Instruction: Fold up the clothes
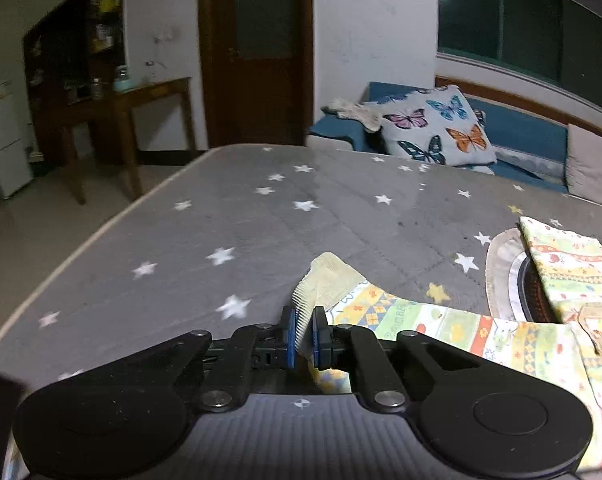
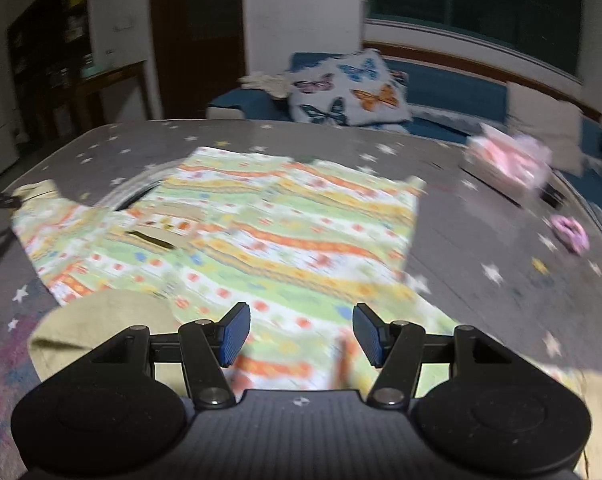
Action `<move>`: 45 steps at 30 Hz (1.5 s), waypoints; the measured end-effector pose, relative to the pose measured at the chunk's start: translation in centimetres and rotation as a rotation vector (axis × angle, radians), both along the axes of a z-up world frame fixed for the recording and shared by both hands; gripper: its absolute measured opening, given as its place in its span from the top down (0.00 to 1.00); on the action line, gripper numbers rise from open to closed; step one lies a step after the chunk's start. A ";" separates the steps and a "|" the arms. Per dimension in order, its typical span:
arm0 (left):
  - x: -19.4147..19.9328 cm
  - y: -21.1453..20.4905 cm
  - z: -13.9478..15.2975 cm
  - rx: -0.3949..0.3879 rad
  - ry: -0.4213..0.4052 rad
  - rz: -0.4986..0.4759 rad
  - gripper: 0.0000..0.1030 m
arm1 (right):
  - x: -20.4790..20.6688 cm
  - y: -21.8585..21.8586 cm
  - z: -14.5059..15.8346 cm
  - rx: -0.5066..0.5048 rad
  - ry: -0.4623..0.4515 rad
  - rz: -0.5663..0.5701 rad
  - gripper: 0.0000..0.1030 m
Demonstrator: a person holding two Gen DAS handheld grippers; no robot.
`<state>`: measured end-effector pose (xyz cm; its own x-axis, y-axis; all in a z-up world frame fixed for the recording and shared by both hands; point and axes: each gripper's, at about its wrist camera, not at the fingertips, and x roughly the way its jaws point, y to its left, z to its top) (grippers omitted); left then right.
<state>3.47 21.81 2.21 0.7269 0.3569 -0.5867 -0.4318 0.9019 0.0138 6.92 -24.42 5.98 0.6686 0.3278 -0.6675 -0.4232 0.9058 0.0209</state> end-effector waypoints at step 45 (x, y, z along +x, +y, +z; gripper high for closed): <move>2.6 -17.5 -1.4 0.039 0.044 -0.640 0.84 | -3.5 8.3 -1.7 0.045 0.055 0.342 0.98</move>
<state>6.12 4.31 0.79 0.7786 -0.1180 -0.6164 0.1938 0.9794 0.0574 3.39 -16.08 4.31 0.4786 0.5566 -0.6791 -0.6991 0.7095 0.0887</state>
